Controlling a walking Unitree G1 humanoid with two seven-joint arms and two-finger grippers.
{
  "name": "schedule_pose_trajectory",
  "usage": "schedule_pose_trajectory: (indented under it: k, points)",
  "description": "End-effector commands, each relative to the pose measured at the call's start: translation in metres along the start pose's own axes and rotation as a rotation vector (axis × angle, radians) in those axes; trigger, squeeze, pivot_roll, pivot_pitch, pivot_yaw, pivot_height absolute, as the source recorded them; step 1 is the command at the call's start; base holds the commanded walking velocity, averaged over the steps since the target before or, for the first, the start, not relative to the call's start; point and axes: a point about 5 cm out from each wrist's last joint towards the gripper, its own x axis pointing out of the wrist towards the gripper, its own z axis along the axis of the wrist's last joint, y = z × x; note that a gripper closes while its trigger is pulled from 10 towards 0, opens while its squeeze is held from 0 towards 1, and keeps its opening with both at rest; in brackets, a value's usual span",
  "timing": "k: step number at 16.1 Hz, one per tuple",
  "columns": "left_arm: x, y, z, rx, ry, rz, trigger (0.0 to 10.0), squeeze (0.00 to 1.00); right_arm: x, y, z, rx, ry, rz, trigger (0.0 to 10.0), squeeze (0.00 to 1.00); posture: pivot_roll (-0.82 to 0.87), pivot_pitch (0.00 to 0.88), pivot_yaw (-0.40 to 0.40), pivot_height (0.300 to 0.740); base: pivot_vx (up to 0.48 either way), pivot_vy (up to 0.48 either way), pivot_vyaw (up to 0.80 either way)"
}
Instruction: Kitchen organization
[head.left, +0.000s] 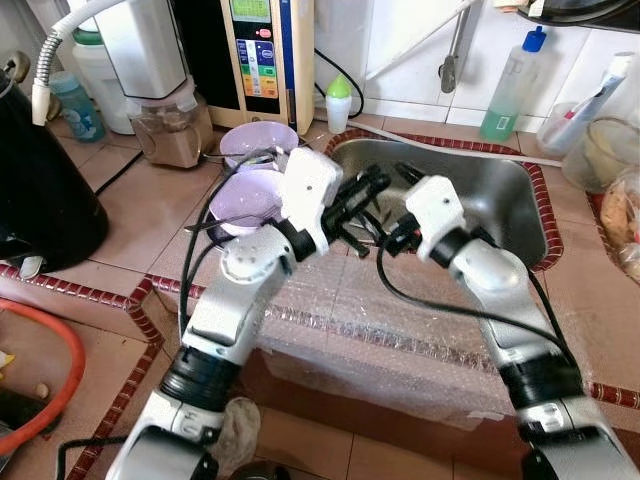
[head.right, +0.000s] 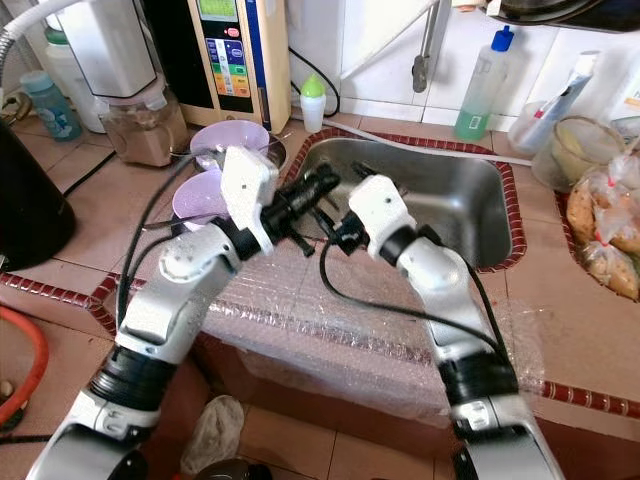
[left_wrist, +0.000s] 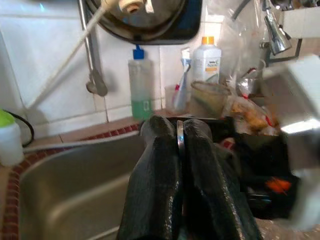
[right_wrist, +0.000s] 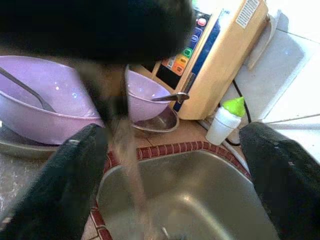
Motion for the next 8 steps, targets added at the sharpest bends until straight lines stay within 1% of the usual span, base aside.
schedule_pose_trajectory:
  k: [1, 2, 6, 8]
  points:
    - [0.001, -0.005, 0.004, 0.018, -0.004, -0.031, 3.0, 0.00, 0.006, 0.001, 0.003, 0.008, -0.014, 0.020, 0.0, 0.00, -0.06, 0.000, 0.050, 0.740, 0.000, 0.000, 0.00]
    - [0.001, -0.006, 0.004, 0.015, -0.006, -0.034, 2.7, 0.00, 0.008, 0.001, 0.002, 0.016, -0.005, 0.018, 0.0, 0.00, -0.06, 0.000, 0.049, 0.740, 0.000, 0.000, 0.00]
    - [0.001, -0.005, 0.005, 0.043, -0.008, -0.031, 2.4, 0.00, 0.014, -0.004, -0.006, 0.108, 0.035, -0.029, 0.0, 0.00, -0.06, 0.000, 0.046, 0.740, 0.000, 0.000, 0.00]
    - [0.001, -0.004, 0.006, 0.043, -0.014, -0.025, 2.1, 0.00, 0.014, -0.004, -0.014, 0.171, 0.083, -0.051, 0.0, 0.00, -0.06, 0.000, 0.047, 0.740, 0.000, 0.000, 0.00]
